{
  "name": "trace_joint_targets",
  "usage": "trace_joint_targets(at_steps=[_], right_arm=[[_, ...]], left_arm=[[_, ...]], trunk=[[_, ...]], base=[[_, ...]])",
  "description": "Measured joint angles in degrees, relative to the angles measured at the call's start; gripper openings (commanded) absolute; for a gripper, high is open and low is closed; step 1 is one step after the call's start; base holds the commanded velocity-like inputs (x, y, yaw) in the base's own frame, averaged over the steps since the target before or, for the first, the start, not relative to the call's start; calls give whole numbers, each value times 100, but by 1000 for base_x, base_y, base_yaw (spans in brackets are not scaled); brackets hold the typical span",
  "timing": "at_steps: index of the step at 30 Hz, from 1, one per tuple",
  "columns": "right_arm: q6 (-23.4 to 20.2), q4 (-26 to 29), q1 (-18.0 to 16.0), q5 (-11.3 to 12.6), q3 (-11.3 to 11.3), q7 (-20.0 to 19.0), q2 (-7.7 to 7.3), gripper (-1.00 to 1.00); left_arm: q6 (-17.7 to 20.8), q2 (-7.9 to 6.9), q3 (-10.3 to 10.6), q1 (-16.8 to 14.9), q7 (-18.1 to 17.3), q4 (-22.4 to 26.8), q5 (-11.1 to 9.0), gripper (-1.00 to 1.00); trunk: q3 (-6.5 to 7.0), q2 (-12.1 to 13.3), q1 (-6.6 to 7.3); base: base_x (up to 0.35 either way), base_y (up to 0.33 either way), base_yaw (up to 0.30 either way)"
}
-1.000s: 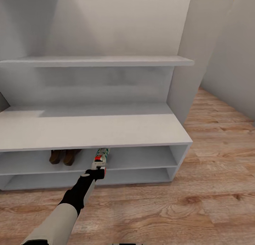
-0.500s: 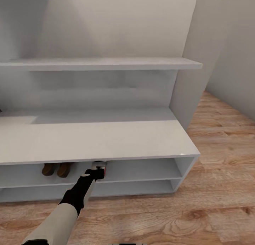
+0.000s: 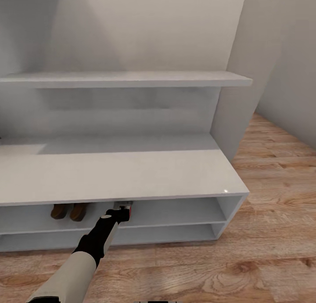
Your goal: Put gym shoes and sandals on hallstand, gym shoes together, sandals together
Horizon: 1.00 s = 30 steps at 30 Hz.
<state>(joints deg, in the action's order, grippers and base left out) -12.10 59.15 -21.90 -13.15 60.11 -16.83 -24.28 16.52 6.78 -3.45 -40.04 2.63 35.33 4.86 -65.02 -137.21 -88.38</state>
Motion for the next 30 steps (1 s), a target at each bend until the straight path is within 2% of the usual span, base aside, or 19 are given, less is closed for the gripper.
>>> trace_joint_targets(at_steps=[13, 14, 30], right_arm=[[0, 0, 0, 1, 0, 0, 0, -100], [0, 0, 0, 1, 0, 0, 0, -100], [0, 0, 0, 0, 0, 0, 0, -100]], left_arm=[[11, 0, -8, -16, -4, -12, -9, -100], [12, 0, -8, -17, -4, -13, -9, 100], [6, -8, -5, -7, -16, -12, -21, 100]], trunk=[[-1, 0, 0], [-1, 0, 0], [-1, 1, -1]], base=[[0, 0, 0], [0, 0, 0], [0, 0, 0]])
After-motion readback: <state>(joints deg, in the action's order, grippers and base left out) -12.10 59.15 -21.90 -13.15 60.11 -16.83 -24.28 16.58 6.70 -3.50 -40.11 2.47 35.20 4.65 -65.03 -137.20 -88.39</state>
